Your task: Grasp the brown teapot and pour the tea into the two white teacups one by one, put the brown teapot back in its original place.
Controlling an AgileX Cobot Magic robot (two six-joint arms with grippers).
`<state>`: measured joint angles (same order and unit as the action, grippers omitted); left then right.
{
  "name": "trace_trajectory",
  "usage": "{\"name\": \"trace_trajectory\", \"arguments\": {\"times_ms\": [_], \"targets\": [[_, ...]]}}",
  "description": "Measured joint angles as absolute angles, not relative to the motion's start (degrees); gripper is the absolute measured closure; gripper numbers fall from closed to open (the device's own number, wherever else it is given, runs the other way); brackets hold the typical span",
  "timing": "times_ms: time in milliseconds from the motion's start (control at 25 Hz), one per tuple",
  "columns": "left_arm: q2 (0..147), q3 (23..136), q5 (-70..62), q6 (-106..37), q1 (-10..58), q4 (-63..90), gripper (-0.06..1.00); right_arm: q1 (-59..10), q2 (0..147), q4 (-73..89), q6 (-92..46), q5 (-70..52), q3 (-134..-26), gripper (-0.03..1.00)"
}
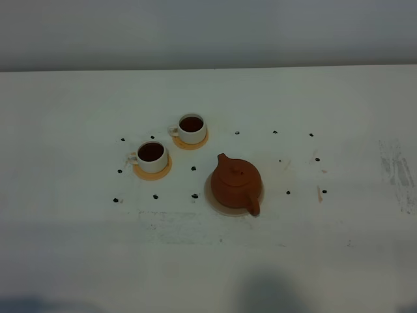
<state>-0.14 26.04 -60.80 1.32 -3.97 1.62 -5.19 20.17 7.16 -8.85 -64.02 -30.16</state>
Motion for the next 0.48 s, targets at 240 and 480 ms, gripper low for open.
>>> {"name": "trace_trajectory", "arguments": {"times_ms": [240,480], "targets": [[-0.14,26.04,-60.80,1.32,-3.97,1.62,0.41,-0.64,13.60,7.43,-9.13,-64.02,-30.16,0.77],[-0.14,26.04,-60.80,1.32,-3.97,1.62,0.41,1.77,7.91,7.86,-10.06,-64.03,-30.16,0.77]]}}
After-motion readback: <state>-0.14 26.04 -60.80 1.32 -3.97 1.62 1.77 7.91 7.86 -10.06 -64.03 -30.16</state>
